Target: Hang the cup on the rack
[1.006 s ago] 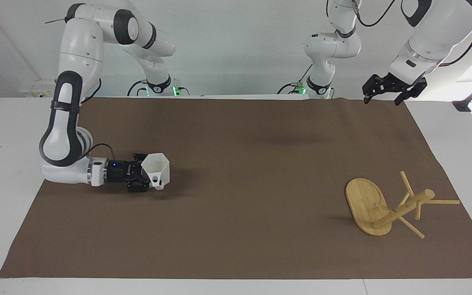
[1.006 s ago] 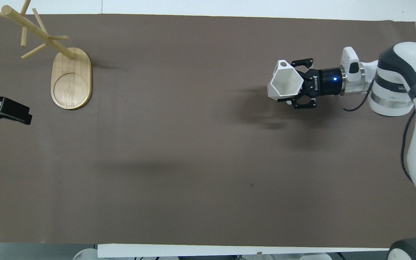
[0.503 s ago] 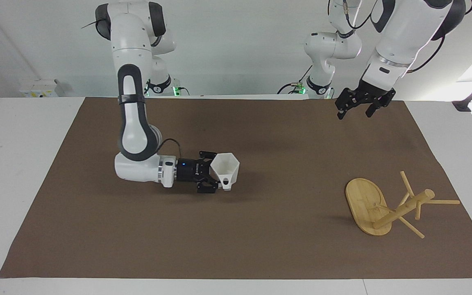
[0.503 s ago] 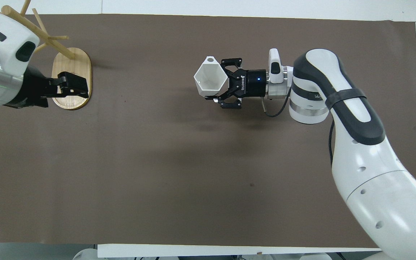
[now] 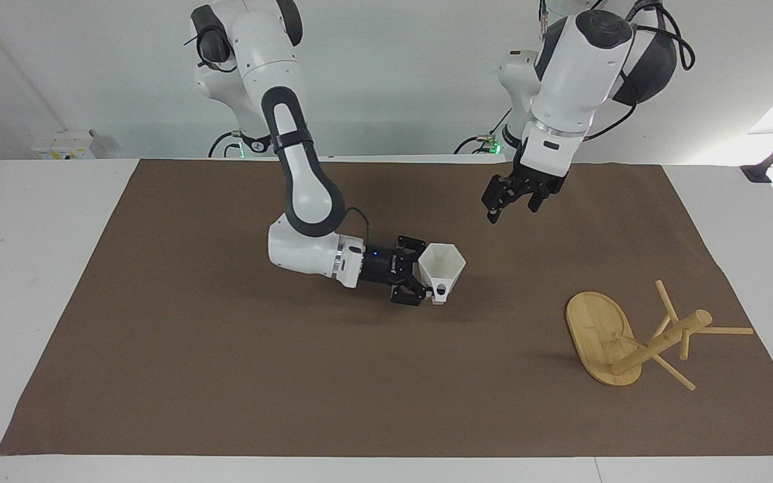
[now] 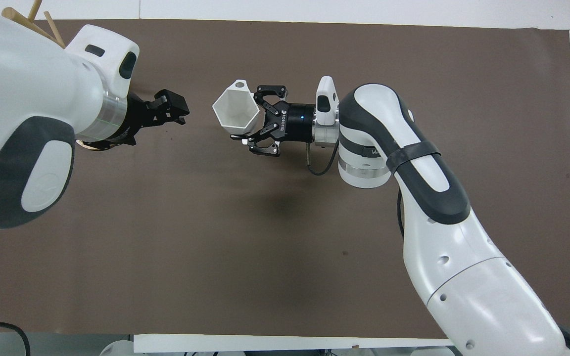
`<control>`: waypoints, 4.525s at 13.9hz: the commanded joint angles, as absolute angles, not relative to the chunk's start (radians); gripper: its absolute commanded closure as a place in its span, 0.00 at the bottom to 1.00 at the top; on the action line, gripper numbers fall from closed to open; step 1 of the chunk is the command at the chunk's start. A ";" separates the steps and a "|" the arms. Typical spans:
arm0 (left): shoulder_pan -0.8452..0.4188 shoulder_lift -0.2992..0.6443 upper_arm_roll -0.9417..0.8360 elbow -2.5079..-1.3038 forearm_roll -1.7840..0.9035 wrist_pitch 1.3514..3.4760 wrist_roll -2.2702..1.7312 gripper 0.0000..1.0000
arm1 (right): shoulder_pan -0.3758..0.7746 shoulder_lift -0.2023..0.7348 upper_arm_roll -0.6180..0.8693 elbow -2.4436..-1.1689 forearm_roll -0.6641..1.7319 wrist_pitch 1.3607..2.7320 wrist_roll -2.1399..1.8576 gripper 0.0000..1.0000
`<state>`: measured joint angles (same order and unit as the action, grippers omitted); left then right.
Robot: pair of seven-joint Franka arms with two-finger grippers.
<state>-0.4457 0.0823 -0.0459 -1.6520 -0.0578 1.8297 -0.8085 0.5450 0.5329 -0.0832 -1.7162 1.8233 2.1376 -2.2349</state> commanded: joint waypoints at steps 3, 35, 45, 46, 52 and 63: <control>-0.483 0.173 -0.032 -1.588 -0.063 1.864 -0.980 0.01 | 0.618 0.511 -0.086 -1.720 1.842 2.163 -2.233 0.89; -0.434 0.126 -0.026 -1.641 -0.066 1.830 -1.019 1.00 | 0.585 0.430 -0.091 -1.755 1.815 2.191 -2.184 0.00; -0.302 -0.054 -0.026 -2.012 -0.228 2.476 -1.017 1.00 | 0.241 0.240 -0.094 -1.772 1.038 1.884 -1.898 0.00; -0.302 -0.069 -0.026 -2.070 -0.232 2.573 -1.014 1.00 | 0.212 0.226 -0.094 -1.761 0.978 1.849 -1.844 0.00; -0.269 -0.040 -0.026 -2.151 -0.337 2.714 -0.923 1.00 | 0.101 0.146 -0.095 -1.747 0.725 1.795 -1.637 0.00; -0.153 0.046 -0.026 -2.145 -0.370 2.692 -0.627 1.00 | 0.097 -0.009 -0.087 -1.727 0.313 1.713 -0.987 0.00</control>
<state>-0.1796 0.0395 -0.0199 -2.1419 -0.3473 2.6810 -0.6757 0.1116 -0.0120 -0.0874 -1.7288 0.3333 1.7234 -1.0507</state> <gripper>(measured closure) 0.960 0.000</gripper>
